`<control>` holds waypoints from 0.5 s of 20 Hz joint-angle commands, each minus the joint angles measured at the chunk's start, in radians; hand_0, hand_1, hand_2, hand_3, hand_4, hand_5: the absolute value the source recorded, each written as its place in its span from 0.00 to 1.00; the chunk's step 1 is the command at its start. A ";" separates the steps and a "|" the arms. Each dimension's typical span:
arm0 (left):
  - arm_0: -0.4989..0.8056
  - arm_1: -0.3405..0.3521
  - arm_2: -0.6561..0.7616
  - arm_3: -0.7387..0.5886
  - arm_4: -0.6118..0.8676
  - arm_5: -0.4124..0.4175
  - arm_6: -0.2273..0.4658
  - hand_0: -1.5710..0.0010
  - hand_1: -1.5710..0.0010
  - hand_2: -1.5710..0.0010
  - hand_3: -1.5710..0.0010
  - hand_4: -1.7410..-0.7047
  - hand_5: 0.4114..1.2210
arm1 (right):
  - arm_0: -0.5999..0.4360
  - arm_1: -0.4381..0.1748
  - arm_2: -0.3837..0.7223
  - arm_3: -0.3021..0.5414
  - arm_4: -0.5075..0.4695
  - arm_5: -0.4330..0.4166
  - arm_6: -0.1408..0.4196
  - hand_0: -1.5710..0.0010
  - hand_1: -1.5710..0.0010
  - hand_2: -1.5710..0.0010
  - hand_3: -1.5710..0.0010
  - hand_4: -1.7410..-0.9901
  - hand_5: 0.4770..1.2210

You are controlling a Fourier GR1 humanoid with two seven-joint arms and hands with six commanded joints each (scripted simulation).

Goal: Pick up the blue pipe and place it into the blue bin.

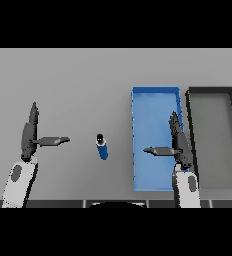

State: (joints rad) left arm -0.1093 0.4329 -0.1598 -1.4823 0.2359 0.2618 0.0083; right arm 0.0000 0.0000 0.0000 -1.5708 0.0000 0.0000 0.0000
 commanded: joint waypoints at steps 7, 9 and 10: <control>0.027 0.091 -0.032 -0.033 0.009 -0.142 -0.056 1.00 1.00 1.00 1.00 0.64 0.22 | 0.044 -0.037 0.047 -0.043 0.056 0.024 -0.058 1.00 1.00 1.00 1.00 0.69 0.19; 0.032 0.177 -0.056 -0.038 0.025 -0.285 -0.087 1.00 1.00 1.00 1.00 0.64 0.22 | 0.091 -0.077 0.100 -0.090 0.121 0.051 -0.090 1.00 1.00 1.00 1.00 0.69 0.19; 0.024 0.195 -0.059 -0.033 0.034 -0.318 -0.085 1.00 1.00 1.00 1.00 0.64 0.22 | 0.096 -0.091 0.104 -0.106 0.132 0.054 -0.076 1.00 1.00 1.00 1.00 0.69 0.19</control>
State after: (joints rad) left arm -0.0852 0.6284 -0.2182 -1.5157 0.2696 -0.0566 -0.0758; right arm 0.0961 -0.0911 0.1036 -1.6767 0.1315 0.0534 -0.0781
